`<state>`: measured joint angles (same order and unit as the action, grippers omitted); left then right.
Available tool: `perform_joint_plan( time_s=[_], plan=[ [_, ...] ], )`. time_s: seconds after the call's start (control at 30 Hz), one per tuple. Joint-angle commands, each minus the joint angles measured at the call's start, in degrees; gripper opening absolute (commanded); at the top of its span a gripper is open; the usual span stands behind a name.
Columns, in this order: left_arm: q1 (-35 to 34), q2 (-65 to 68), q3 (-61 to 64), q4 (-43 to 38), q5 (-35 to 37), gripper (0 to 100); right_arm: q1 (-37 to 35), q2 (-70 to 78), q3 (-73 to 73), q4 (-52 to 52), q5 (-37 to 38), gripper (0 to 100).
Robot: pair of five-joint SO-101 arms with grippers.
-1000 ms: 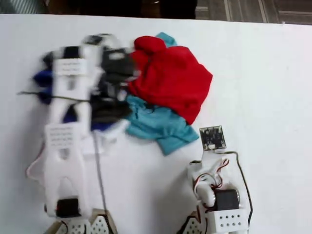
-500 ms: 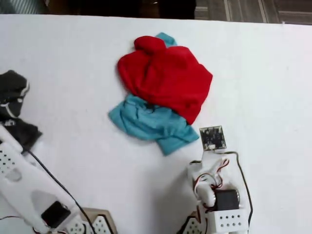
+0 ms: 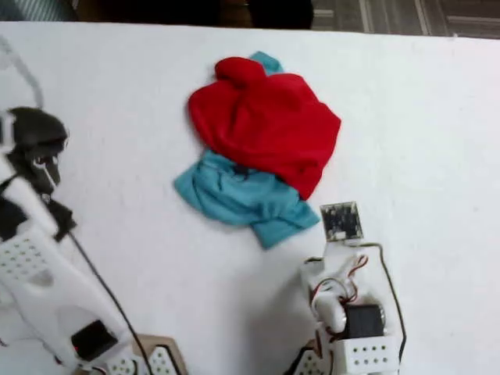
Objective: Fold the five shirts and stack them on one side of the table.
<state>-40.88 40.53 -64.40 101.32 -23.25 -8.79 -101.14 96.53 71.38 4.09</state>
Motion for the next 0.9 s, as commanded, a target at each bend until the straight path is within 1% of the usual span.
perform_joint_plan(
  time_s=[0.0, 0.23, 0.33, 0.43, 0.53, 0.63, 0.87],
  plan=[
    [10.02, -5.10, -0.22, 0.97, 7.12, 30, -0.31, -0.13, 0.53, 0.31, -0.18, 2.0],
    [30.59, -4.84, 1.19, 0.70, 16.70, 30, -0.31, -0.13, 0.53, 0.31, -0.18, 2.0],
    [38.95, -4.75, 4.88, 0.44, 21.89, 36, -0.31, -0.13, 0.53, 0.31, -0.18, 2.0],
    [44.92, -4.75, 11.56, -3.69, 28.57, 39, -0.31, -0.13, 0.53, 0.31, -0.18, 2.0],
    [48.35, -4.75, 17.89, -11.25, 31.82, 39, -0.31, -0.13, 0.53, 0.31, -0.18, 2.0],
    [50.46, -4.75, 23.25, -19.34, 32.70, 39, -0.31, -0.13, 0.53, 0.31, -0.18, 2.0],
    [50.81, -4.40, 36.62, -36.66, 32.53, 38, -0.31, -0.13, 0.53, 0.31, -0.18, 2.0]
  ],
)
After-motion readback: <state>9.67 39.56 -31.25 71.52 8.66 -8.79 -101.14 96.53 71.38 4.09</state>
